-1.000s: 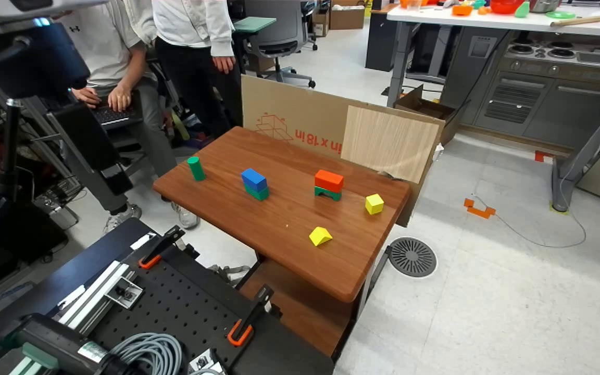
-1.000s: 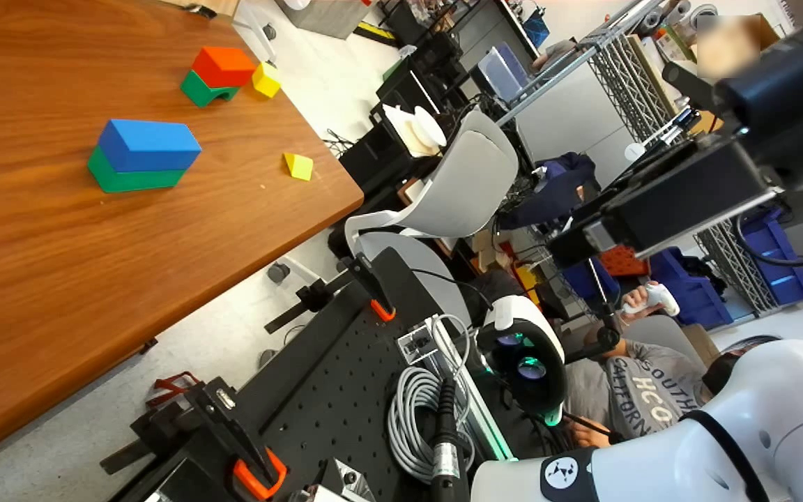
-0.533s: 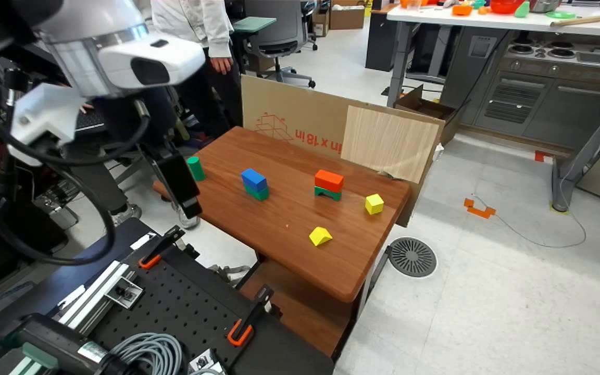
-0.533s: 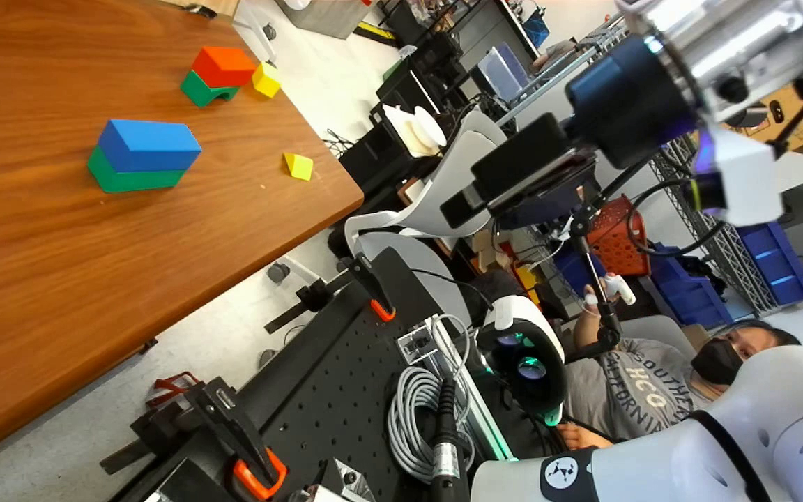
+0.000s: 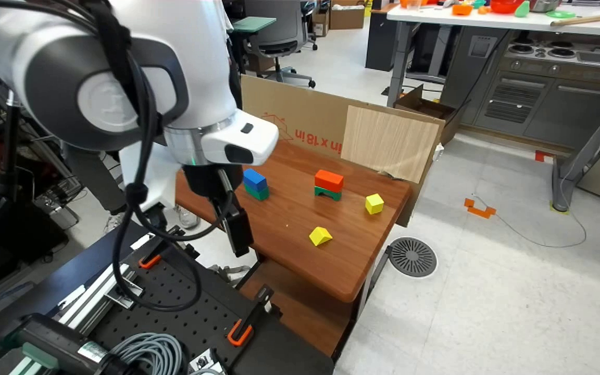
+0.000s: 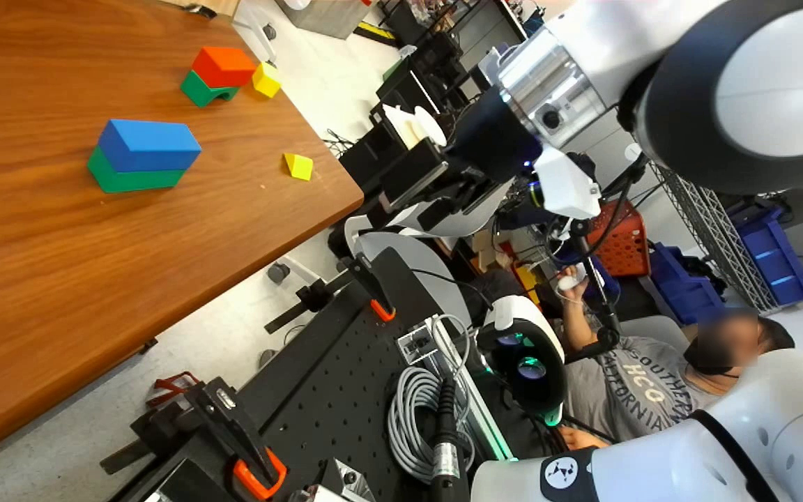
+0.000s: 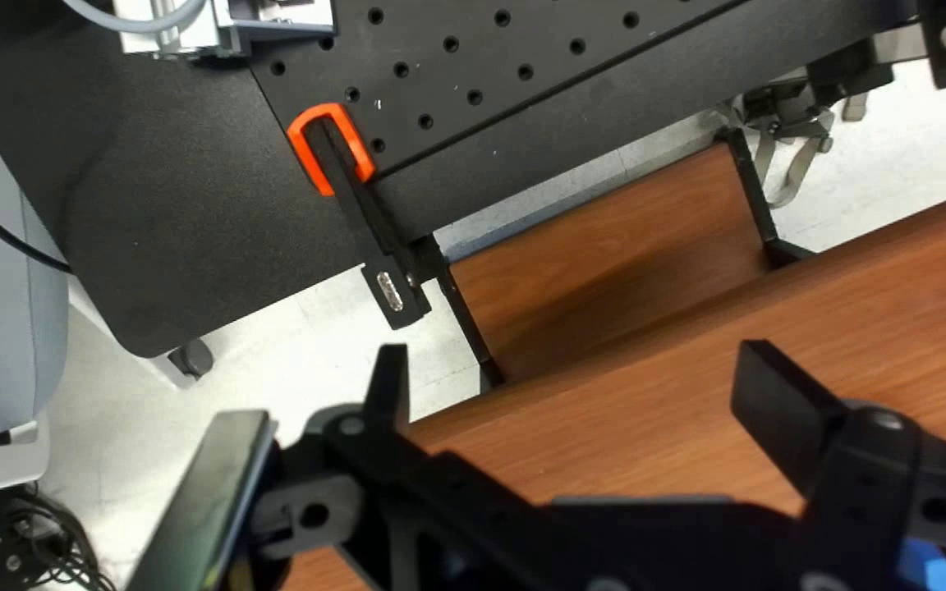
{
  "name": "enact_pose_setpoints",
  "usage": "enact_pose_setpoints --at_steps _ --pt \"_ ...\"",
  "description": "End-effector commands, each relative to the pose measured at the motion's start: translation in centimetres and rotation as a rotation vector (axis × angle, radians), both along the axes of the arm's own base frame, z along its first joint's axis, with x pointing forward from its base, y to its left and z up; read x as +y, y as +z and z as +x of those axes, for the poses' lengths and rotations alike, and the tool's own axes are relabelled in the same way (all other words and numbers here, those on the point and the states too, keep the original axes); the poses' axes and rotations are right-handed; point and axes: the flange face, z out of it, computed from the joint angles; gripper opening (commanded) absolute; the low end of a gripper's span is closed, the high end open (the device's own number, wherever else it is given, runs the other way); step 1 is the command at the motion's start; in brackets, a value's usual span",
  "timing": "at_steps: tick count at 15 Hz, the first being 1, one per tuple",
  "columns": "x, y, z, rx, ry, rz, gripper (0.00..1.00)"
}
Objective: Move the yellow block to the left then to the right
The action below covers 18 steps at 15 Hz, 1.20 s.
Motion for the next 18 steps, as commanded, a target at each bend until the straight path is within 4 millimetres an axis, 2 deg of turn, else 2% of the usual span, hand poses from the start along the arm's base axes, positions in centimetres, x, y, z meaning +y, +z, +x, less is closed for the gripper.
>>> enact_pose_setpoints --at_steps 1,6,13,18 --pt "-3.2 -3.1 3.0 0.010 -0.077 0.028 1.00" --pt "-5.4 -6.0 6.4 0.029 -0.152 0.027 1.00" --pt "-6.0 -8.9 11.0 0.039 -0.182 -0.023 1.00" --pt "-5.5 -9.5 13.6 0.022 -0.176 -0.042 1.00"
